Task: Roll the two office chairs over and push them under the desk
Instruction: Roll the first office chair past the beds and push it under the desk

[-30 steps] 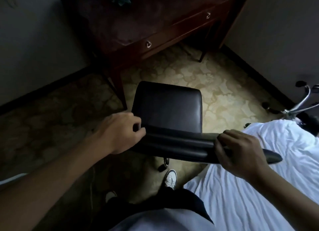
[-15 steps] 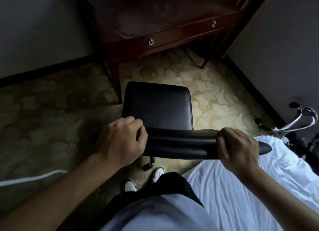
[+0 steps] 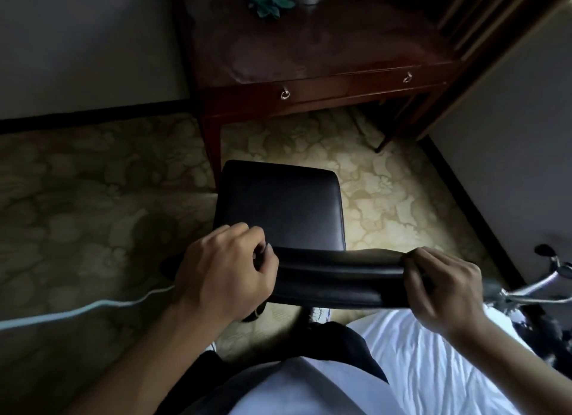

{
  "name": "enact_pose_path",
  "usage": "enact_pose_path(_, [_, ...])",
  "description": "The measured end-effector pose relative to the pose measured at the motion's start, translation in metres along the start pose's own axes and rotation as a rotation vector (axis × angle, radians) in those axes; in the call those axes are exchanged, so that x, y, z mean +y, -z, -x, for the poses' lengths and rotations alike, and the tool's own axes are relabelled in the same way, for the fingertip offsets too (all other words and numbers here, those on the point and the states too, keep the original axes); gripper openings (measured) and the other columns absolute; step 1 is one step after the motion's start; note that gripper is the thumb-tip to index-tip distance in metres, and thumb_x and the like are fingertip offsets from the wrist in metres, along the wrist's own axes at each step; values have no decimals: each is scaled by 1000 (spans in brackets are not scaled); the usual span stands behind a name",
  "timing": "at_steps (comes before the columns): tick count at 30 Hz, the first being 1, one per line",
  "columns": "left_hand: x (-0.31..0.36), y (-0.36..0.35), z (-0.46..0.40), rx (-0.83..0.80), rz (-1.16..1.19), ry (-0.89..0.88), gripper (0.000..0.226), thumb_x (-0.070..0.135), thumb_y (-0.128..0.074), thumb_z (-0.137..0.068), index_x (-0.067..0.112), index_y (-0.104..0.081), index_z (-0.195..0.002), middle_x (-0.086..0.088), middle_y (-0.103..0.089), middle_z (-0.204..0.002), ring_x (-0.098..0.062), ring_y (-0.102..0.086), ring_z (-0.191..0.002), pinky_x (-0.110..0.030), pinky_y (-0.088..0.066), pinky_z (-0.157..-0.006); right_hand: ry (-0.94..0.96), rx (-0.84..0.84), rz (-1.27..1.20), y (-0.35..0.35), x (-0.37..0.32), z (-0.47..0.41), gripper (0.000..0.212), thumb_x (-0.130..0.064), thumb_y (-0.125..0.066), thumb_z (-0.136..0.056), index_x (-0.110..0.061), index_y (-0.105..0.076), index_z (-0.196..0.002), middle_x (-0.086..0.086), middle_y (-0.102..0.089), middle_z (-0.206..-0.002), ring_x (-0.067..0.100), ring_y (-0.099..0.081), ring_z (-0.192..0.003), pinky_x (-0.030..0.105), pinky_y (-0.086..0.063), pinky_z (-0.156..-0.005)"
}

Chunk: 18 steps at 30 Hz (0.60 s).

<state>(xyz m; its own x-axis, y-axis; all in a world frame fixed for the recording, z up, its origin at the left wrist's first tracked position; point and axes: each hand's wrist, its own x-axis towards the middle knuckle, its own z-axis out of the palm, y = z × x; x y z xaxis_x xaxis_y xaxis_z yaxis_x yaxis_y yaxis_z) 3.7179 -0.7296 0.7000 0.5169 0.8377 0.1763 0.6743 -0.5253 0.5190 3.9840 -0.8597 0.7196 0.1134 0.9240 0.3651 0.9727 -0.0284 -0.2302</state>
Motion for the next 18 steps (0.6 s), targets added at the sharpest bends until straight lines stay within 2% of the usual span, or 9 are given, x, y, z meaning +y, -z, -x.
enact_pose_path(4, [32, -20, -4, 91, 18, 83, 24, 32, -54, -83, 19, -55, -63, 10, -50, -58, -13, -48, -56, -24, -36, -48, 101, -15, -23, 2, 48, -2, 40, -19, -41, -90, -5, -58, -58, 3, -47, -51, 26, -45, -42, 35, -37, -40])
enact_pose_path(6, [56, -34, -7, 161, 10, 176, 24, 30, -57, -82, 19, -55, -61, 10, -51, -57, -10, -47, -56, -17, -30, -50, 118, -26, -64, 3, 77, -4, 41, -24, -42, -92, -7, -59, -59, 4, -50, -54, 27, -49, -46, 34, -37, -43])
enact_pose_path(8, [76, -47, -13, 240, -1, 247, 26, 30, -58, -82, 19, -54, -59, 10, -51, -56, -10, -47, -56, -17, -27, -50, 144, -52, -67, 4, 101, -9, 41, -28, -42, -92, -10, -58, -60, 4, -53, -56, 28, -53, -51, 36, -37, -45])
enact_pose_path(12, [113, -67, -28, 247, -96, 417, 28, 26, -66, -83, 18, -56, -59, 7, -55, -57, -12, -45, -55, -14, -24, -49, 198, -74, -133, 14, 140, -25, 35, -25, -44, -90, -12, -51, -59, 1, -48, -54, 25, -48, -50, 34, -34, -46])
enact_pose_path(15, [139, -86, -35, 216, -126, 549, 28, 30, -67, -86, 20, -56, -62, 8, -56, -59, -10, -42, -50, -22, -25, -43, 237, -75, -201, 18, 163, -32, 31, -22, -46, -91, -15, -48, -60, -2, -44, -54, 19, -41, -48, 29, -31, -46])
enact_pose_path(18, [155, -96, -38, 284, -66, 532, 30, 32, -59, -86, 17, -53, -61, 6, -51, -57, -20, -51, -50, -31, -34, -43, 277, -48, -211, 18, 177, -39, 30, -19, -49, -89, -16, -46, -59, -2, -41, -53, 18, -38, -45, 25, -28, -47])
